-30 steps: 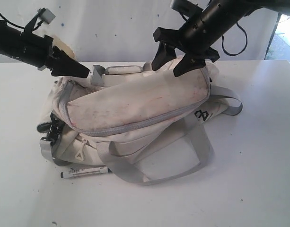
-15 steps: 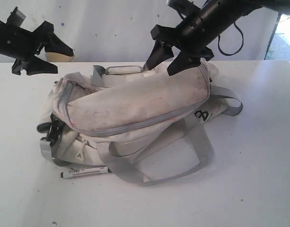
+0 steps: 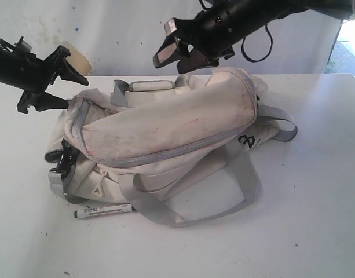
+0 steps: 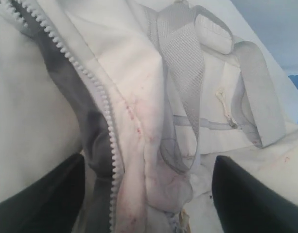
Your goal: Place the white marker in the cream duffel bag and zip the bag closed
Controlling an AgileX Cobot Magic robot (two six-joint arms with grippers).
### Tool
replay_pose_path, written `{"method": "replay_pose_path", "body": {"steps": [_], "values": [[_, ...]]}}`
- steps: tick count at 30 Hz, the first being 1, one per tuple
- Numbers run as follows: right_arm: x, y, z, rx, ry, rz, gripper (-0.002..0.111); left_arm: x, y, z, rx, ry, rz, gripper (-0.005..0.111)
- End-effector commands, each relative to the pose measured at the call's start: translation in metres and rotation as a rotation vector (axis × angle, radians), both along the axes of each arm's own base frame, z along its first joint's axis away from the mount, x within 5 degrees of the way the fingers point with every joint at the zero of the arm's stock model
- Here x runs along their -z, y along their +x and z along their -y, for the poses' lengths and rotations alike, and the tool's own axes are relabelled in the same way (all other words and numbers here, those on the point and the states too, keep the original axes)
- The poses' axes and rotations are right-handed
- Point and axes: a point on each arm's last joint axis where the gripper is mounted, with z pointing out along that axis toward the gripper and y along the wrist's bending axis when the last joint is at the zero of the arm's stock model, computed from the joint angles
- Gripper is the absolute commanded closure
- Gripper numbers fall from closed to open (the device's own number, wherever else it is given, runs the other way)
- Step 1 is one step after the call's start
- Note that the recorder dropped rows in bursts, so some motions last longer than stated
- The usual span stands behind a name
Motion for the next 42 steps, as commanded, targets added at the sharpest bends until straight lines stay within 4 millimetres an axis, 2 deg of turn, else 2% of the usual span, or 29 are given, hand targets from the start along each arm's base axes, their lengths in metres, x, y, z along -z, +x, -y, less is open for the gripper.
{"method": "replay_pose_path", "body": {"steps": [1, 7, 12, 15, 20, 25, 31, 37, 42], "values": [[-0.012, 0.000, -0.010, 0.022, 0.026, 0.103, 0.048, -0.002, 0.005, 0.003, -0.027, -0.035, 0.039, 0.032], [-0.012, 0.000, -0.028, 0.025, 0.031, 0.195, 0.048, -0.003, 0.004, 0.013, 0.011, -0.051, 0.058, 0.067], [-0.003, -0.004, -0.047, 0.001, 0.029, 0.201, 0.048, -0.003, 0.004, 0.020, 0.035, -0.042, 0.070, 0.089], [0.008, -0.007, -0.059, -0.022, 0.022, 0.181, 0.048, -0.003, 0.003, 0.020, 0.040, -0.047, 0.067, 0.107], [0.025, -0.009, -0.074, -0.049, 0.010, 0.156, 0.048, -0.009, 0.004, 0.018, 0.012, -0.162, 0.048, 0.107], [0.036, -0.006, -0.086, -0.066, -0.011, 0.241, 0.048, -0.022, 0.002, 0.013, 0.000, -0.352, 0.028, 0.107], [0.052, -0.006, -0.102, -0.104, -0.040, 0.330, 0.048, -0.026, 0.001, 0.004, 0.000, -0.416, 0.022, 0.107], [0.054, -0.009, -0.119, -0.184, -0.095, 0.540, 0.048, -0.031, -0.001, 0.005, 0.022, -0.478, 0.015, 0.107], [0.058, -0.004, -0.126, -0.156, -0.127, 0.654, 0.048, -0.032, -0.002, 0.006, 0.040, -0.488, 0.009, 0.107]]}}
